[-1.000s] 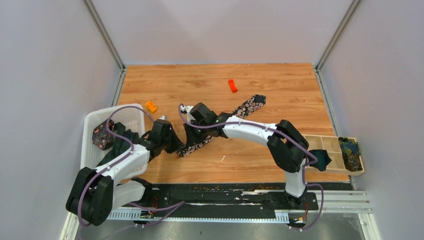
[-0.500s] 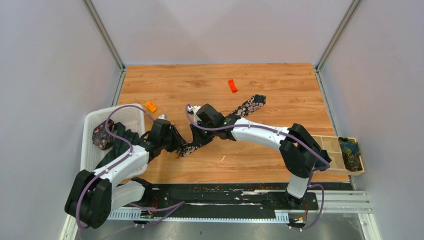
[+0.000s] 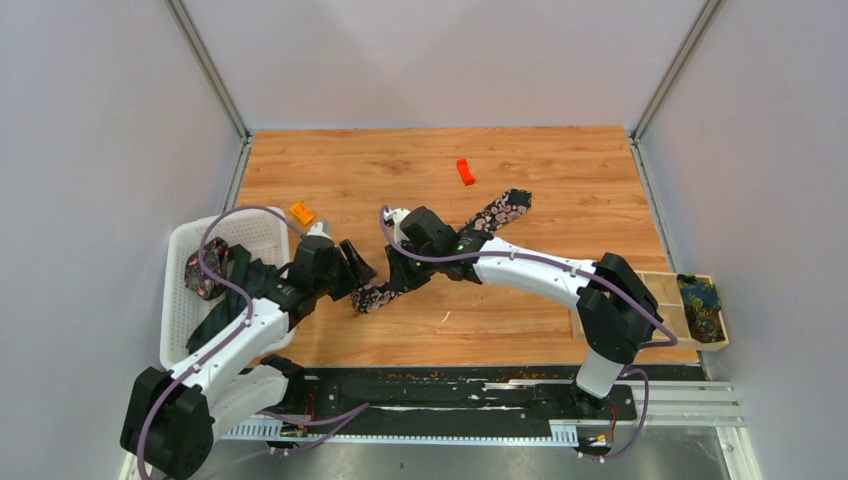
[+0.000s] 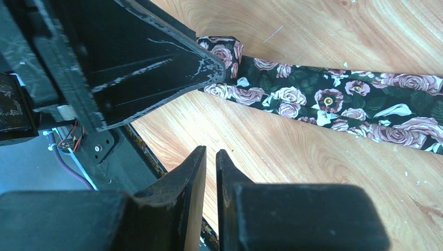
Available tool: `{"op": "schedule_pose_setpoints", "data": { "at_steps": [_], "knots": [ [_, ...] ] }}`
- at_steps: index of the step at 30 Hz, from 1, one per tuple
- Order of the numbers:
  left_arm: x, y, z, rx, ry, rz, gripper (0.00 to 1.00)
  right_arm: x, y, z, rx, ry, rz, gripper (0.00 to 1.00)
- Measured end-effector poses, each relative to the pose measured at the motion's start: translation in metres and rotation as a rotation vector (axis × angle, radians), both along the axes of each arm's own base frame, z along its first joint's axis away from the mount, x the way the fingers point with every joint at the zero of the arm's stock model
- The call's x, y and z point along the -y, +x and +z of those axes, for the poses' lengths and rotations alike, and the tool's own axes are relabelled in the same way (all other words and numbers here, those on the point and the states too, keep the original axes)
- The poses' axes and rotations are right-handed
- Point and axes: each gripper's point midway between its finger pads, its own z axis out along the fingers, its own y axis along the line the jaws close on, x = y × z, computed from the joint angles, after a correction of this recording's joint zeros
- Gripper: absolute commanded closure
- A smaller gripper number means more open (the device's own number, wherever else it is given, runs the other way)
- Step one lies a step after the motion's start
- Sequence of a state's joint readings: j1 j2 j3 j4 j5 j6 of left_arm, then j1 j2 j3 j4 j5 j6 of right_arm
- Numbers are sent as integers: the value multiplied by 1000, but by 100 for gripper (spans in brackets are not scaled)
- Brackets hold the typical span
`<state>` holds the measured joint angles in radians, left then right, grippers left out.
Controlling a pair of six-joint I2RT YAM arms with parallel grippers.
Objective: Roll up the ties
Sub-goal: Roll the tie at the center of the board.
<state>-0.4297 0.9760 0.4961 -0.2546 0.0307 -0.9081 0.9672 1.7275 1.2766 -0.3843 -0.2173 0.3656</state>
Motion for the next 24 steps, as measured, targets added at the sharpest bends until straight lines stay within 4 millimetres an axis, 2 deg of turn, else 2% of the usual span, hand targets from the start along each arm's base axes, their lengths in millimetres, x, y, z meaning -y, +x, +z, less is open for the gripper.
{"op": "schedule_pose_setpoints", "data": {
  "at_steps": [9, 14, 18, 24],
  "knots": [
    [-15, -3, 39, 101, 29, 30, 31, -3, 1, 7, 1, 4, 2, 82],
    [-33, -15, 49, 136, 70, 66, 31, -23, 12, 22, 13, 40, 20, 76],
    [-45, -26, 47, 153, 85, 93, 31, -41, 21, 21, 12, 43, 42, 72],
    [-56, -46, 19, 105, 109, 108, 31, -63, 35, 3, -6, 5, 70, 72]
  ]
}}
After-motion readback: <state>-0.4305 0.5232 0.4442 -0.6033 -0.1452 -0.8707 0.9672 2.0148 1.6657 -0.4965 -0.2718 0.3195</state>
